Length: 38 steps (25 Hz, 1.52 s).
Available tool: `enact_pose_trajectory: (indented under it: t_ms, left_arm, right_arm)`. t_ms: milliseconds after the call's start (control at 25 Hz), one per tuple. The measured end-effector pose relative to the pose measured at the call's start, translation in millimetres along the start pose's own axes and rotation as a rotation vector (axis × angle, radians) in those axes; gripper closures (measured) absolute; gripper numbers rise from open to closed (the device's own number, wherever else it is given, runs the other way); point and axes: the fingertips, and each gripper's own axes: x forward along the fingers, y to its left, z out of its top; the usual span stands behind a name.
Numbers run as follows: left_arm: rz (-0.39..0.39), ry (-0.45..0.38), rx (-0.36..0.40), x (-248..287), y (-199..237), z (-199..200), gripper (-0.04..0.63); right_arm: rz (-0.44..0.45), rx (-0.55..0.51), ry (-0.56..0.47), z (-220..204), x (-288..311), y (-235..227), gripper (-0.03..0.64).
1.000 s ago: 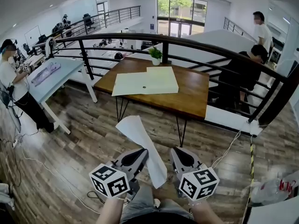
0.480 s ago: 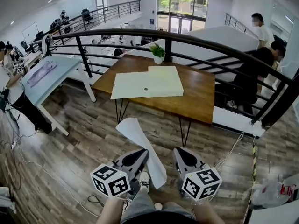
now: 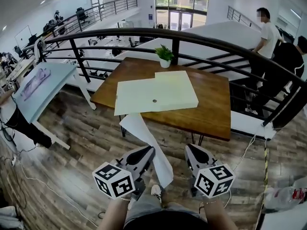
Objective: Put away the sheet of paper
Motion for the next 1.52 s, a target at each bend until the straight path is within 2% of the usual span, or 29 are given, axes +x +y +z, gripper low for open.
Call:
enact_pose_trajectory:
  t_ms: [320,720,1200,1520]
  left_arm:
    - [-0.037,0.014,0.008,28.3,65.1,34.4,0.577]
    - [-0.026,0.052,-0.049,54.0,118.0,41.3,0.577]
    - [0.005,0.050,-0.046,132.1,186.7,85.1,0.577]
    - [0.034,0.016,-0.032,189.8,229.4,126.4,0.577]
  right_arm:
    - [-0.035,-0.005,-0.011,21.6,70.6,-8.8,0.589]
    - [-0.070,0.041,0.027,20.5,116.3,-30.2,0.589]
    - [-0.033,0.044,0.052,55.0,221.1,-92.4,0.589]
    - [0.015,0.025,0.052,91.6,284.3,-132.5,0.589]
